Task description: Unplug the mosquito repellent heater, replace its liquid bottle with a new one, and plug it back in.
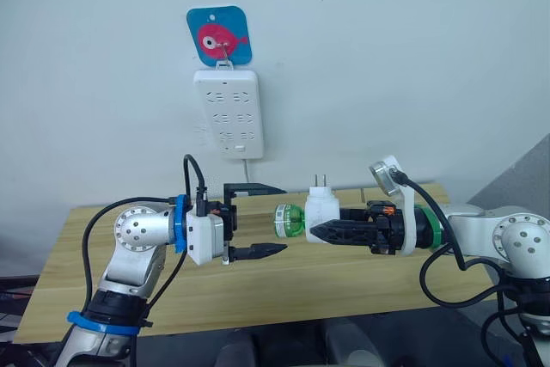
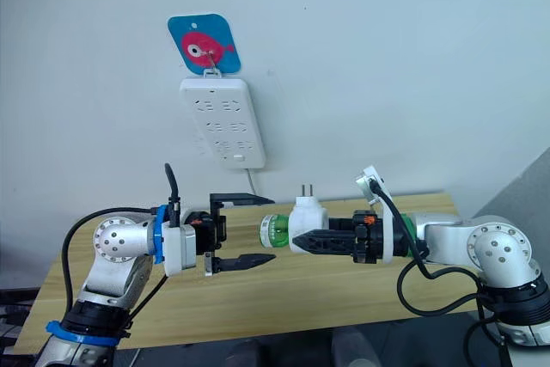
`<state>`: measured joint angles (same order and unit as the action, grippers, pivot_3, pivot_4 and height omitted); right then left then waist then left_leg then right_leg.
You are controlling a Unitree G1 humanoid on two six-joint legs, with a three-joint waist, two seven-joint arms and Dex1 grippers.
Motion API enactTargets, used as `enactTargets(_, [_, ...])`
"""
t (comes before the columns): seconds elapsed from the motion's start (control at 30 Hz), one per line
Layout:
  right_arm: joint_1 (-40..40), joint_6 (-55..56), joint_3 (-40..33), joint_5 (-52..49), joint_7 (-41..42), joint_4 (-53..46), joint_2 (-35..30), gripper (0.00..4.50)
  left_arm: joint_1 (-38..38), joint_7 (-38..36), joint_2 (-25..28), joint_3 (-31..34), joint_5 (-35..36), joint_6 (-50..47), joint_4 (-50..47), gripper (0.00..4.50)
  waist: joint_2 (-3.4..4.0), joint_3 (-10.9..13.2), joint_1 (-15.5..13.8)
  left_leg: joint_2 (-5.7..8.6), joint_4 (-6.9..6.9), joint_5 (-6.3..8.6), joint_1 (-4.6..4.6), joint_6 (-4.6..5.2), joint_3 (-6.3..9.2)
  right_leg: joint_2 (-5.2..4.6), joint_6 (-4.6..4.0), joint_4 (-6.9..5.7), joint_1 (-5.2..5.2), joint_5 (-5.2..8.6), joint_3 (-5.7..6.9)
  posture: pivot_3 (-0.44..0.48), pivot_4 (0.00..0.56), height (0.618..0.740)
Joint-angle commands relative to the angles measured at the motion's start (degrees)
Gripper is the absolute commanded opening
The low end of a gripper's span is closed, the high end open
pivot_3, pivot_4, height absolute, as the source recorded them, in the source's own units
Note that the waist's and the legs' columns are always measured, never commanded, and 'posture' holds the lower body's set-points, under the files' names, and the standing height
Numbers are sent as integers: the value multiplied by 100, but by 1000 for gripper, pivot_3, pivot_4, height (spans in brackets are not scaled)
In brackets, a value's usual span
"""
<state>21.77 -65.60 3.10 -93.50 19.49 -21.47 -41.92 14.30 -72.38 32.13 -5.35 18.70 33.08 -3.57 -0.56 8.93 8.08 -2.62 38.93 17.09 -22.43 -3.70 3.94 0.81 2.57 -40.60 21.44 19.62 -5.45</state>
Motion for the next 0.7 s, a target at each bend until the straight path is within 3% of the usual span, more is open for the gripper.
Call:
enactTargets(0.03, [61, 37, -149, -177, 7, -66, 13, 3027, 58, 134, -25, -49, -17, 176, -47, 4500, 0, 0, 5, 0, 0, 0, 0, 0, 0, 0, 0, 0, 0, 0, 0, -158, 114, 740])
enactTargets(0.27, [52, 38, -147, -193, -19, -74, 18, 3027, 59, 251, -63, -175, -57, 302, -11, 4500, 0, 0, 7, 0, 1, 0, 2, 0, 2, 1, 0, -5, 0, 0, 0, -159, 114, 740])
enactTargets(0.37, [51, 31, -145, -188, -14, -77, 14, 3027, 52, 251, -58, -241, -25, 272, 1, 3932, 0, 0, 8, 0, 1, 0, 2, 0, 2, 1, 0, -6, -1, 0, 1, -160, 114, 740])
enactTargets(0.53, [47, 28, -138, -189, -14, -87, 20, 3027, 115, 385, -109, -314, -104, 202, 58, 2350, 0, 0, 10, 0, 1, -1, 3, 1, 3, 1, 0, -8, -1, 0, 1, -160, 114, 740])
enactTargets(0.7, [57, 31, -134, -173, -18, -86, 35, 3027, 168, 353, 16, -325, 72, -116, -51, 2251, 0, 0, 11, 0, 1, -1, 5, 1, 2, 1, 0, -10, -1, 0, 1, -160, 112, 740])
